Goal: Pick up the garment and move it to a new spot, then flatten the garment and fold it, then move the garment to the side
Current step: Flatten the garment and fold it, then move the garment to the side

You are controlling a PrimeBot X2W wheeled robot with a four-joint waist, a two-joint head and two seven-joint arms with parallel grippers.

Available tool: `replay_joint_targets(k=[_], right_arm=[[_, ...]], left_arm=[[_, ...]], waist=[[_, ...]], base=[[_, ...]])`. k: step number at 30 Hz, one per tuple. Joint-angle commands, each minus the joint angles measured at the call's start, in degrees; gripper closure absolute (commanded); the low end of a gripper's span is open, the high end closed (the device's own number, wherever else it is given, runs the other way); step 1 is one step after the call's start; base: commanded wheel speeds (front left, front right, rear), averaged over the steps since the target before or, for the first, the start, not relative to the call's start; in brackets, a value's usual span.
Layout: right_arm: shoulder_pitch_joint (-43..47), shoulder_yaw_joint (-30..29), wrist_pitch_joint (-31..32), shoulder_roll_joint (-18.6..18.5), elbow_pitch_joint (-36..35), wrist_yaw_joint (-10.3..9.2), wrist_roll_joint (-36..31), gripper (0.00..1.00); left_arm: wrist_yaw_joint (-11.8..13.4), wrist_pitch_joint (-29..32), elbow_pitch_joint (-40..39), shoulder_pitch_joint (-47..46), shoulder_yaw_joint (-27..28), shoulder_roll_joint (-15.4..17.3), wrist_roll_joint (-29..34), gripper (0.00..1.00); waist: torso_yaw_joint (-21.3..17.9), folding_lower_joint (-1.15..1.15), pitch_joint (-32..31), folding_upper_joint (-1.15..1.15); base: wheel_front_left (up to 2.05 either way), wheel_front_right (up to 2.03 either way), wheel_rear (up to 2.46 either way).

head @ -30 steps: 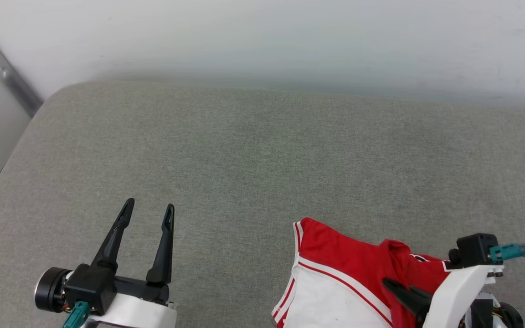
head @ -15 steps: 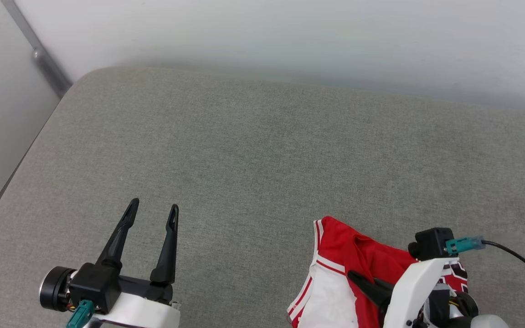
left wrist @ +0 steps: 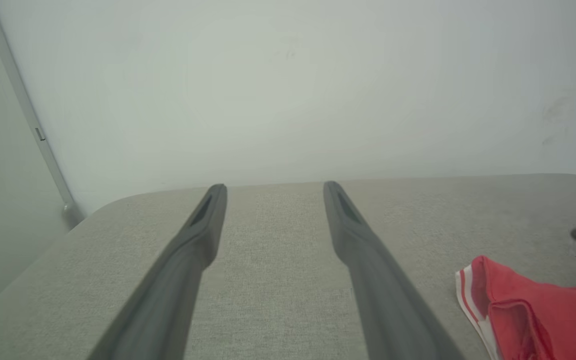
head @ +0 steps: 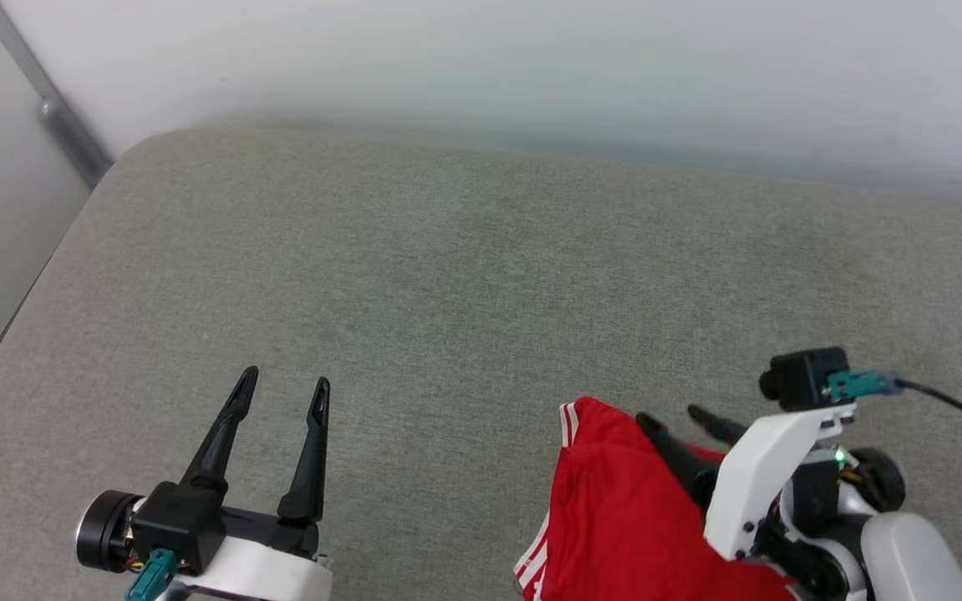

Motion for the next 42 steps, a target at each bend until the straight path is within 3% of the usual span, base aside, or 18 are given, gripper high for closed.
replay_joint_targets(k=[1,6,10,13,21,28,42], right_arm=[[-1.3,-0.6,-0.7,-0.1,-0.5,-0.03,-1.9,0.0],[-5.1,-3.8,-6.1,-6.3,-2.2,-0.03,-11.9,0.0],[-6.8,-8.1,-15.4,-14.6,-3.1,-0.03,-19.4,0.0],[-5.6,-12.0,-20.7,-17.0,-4.0,-0.03,-20.5,0.0],[0.9,-18.4,-32.1,-13.1,-8.5,-0.03,-16.3,0.0],[10.8,-19.3,-41.7,-6.2,-14.7,-0.03,-15.2,0.0],[13.1,-17.7,-43.8,-6.2,-11.7,-0.03,-15.6,0.0]], left_arm=[[0.0,-0.1,0.0,-0.5,0.1,0.0,0.0,0.0],[0.0,-0.1,-0.2,-0.4,0.0,-0.1,-0.2,0.0],[-0.1,-0.1,-0.4,-0.8,-0.2,-0.3,-0.1,0.0],[0.0,-0.1,-0.3,-0.9,-0.2,-0.2,-0.2,0.0],[0.0,-0.1,-0.5,-0.7,-0.2,-0.4,-1.3,0.0],[0.0,-0.1,-1.2,0.8,-0.1,-1.0,-3.0,0.0],[0.0,-0.1,-1.2,1.8,-0.7,-0.7,-2.5,0.0]], waist=[[-0.5,0.0,-0.1,0.0],[-2.5,0.0,-0.3,0.0],[-4.3,0.0,-0.2,0.0],[-5.0,0.0,-0.1,0.0],[-6.3,0.0,0.3,0.0],[-6.9,0.0,0.2,0.0],[-6.4,0.0,-0.5,0.0]], base=[[0.0,0.0,0.0],[0.0,0.0,0.0],[0.0,0.0,0.0],[0.0,0.0,0.0],[0.0,0.0,0.0],[0.0,0.0,0.0],[0.0,0.0,0.0]])
